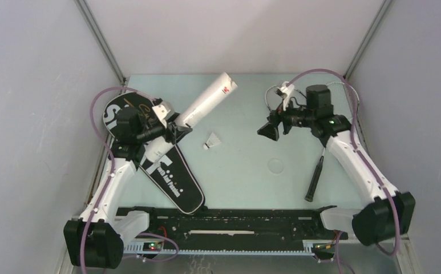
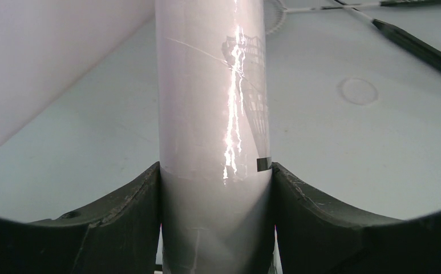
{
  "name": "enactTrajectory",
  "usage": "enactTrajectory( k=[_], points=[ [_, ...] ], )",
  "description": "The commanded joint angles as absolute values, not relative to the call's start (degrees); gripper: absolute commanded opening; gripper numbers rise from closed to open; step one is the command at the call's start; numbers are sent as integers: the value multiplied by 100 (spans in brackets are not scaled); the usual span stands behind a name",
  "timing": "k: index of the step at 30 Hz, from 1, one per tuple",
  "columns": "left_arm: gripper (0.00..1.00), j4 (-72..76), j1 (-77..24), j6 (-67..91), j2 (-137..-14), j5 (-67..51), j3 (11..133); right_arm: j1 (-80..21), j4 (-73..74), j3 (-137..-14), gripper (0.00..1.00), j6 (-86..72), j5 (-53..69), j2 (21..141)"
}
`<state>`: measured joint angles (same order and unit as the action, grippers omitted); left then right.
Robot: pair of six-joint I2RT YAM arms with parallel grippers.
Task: Pack up the badminton gear
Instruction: Pick up the shuttlecock at the center of the board.
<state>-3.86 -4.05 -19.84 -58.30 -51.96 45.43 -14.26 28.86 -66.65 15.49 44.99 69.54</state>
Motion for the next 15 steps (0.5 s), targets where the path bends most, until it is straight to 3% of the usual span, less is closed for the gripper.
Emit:
enactTrajectory(
  k=[1, 7, 15],
  points=[
    [36, 623, -83, -1260, -5598, -4748, 4518, -1875, 2080, -6635, 87, 966, 4172, 7594],
    [36, 909, 309, -1034, -5525, -4655, 4502, -2288, 1204, -6851, 83, 526, 4231, 8959],
    [36, 983, 500, -936, -5432, -4440, 4447, -2762, 1074, -7931, 80, 149, 4405, 10639]
  ],
)
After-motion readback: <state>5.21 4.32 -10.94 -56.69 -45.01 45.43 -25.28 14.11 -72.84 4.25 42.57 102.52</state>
